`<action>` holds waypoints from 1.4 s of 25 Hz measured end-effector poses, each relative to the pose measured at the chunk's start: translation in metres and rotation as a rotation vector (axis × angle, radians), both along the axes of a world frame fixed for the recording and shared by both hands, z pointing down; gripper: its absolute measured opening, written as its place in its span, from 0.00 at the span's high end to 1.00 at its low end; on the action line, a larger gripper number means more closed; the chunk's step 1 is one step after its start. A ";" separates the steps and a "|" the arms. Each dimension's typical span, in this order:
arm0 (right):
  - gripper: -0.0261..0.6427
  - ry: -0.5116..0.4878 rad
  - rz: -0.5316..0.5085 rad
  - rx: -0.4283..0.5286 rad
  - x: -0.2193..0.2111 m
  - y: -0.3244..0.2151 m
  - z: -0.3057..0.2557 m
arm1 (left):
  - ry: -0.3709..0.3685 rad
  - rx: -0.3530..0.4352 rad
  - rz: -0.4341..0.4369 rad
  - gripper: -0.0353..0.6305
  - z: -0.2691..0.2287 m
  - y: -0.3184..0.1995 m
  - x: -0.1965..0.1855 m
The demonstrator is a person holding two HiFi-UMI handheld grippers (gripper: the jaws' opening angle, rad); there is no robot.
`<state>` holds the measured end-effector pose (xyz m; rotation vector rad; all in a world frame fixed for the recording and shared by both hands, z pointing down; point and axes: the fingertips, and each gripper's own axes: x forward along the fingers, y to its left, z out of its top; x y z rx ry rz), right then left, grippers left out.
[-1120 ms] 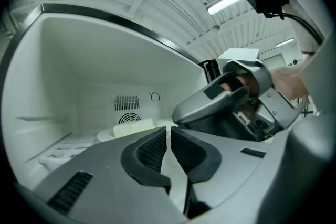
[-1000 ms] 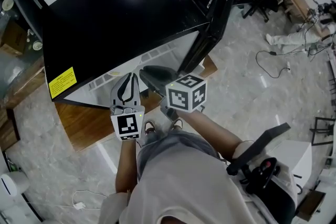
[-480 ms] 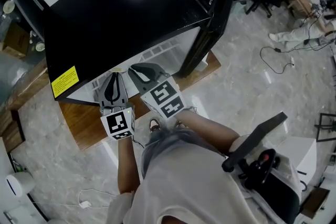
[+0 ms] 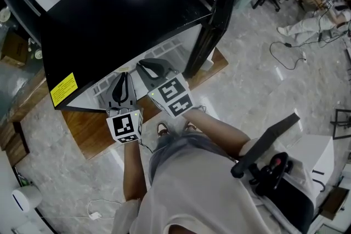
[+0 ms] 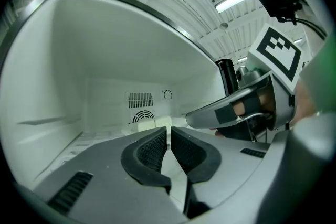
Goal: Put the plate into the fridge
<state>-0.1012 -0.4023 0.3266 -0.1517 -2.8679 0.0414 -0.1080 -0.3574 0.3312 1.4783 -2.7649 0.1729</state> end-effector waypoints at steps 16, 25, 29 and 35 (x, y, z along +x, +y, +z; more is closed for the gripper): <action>0.94 -0.104 0.012 -0.006 0.235 -0.143 0.026 | 0.107 0.111 -0.069 0.90 0.026 -0.139 0.221; 0.94 -0.068 -0.002 -0.022 0.300 -0.159 0.050 | 0.108 0.056 -0.072 0.90 0.041 -0.159 0.285; 0.94 -0.074 -0.006 -0.044 0.318 -0.139 0.042 | 0.113 0.055 -0.068 0.90 0.036 -0.140 0.304; 0.94 -0.072 0.003 -0.059 0.354 -0.072 0.025 | 0.136 0.047 -0.067 0.90 0.021 -0.069 0.337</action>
